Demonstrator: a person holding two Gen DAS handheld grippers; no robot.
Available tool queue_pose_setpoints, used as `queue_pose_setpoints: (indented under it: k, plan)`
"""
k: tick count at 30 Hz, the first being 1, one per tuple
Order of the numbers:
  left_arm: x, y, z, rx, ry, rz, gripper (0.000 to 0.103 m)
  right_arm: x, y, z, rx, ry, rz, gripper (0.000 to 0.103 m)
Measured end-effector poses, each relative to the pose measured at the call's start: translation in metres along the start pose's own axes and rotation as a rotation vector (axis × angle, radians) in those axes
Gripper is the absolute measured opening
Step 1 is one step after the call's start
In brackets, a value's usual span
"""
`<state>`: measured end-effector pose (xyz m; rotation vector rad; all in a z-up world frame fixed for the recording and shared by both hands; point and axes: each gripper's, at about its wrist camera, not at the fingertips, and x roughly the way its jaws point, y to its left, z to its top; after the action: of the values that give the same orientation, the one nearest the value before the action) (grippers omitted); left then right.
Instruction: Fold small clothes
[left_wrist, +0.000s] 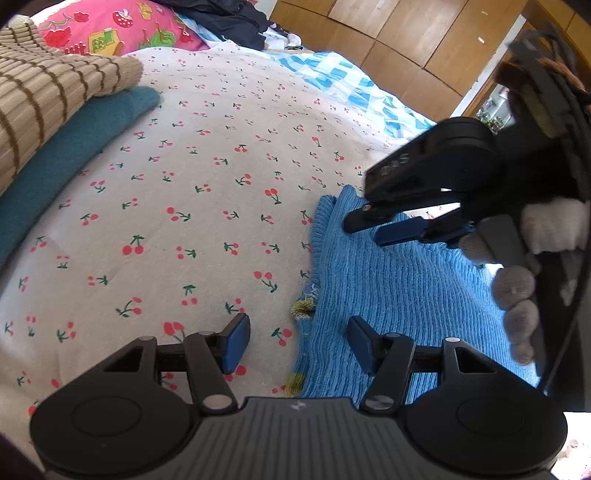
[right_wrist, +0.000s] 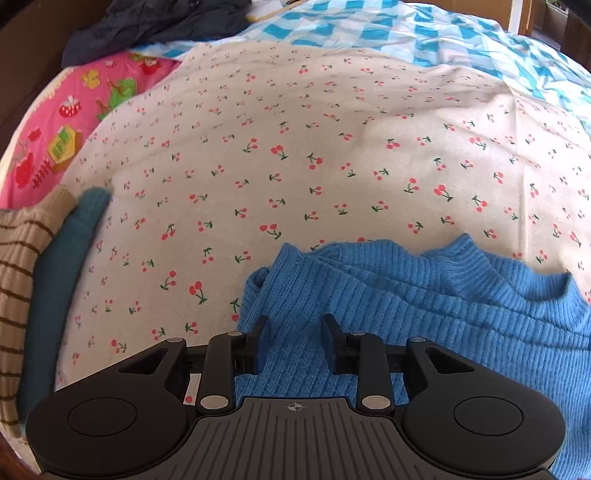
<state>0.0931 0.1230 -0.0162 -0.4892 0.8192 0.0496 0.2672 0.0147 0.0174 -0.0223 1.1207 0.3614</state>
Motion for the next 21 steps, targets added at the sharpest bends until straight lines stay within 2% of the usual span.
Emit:
queue_pose_setpoints:
  k: [5,11,13,17,21]
  plan:
    - [-0.012,0.005,-0.005,-0.023,-0.010,-0.006,0.063,-0.031,-0.015,-0.009,0.024,-0.041,0.031,0.030]
    - [-0.017,0.004,-0.012,-0.032,-0.016,0.001,0.063,-0.049,-0.025,-0.019,0.003,-0.043,0.043,0.030]
    - [-0.017,0.005,-0.012,-0.050,-0.018,-0.005,0.063,-0.049,-0.025,-0.019,0.006,-0.041,0.052,0.030]
    - [-0.012,0.013,-0.015,-0.152,0.020,-0.074,0.063,-0.037,-0.014,-0.017,-0.009,-0.019,0.056,0.032]
    - [-0.009,0.007,-0.018,-0.137,0.019,-0.073,0.063,-0.016,0.005,-0.007,-0.029,0.009,0.053,0.033]
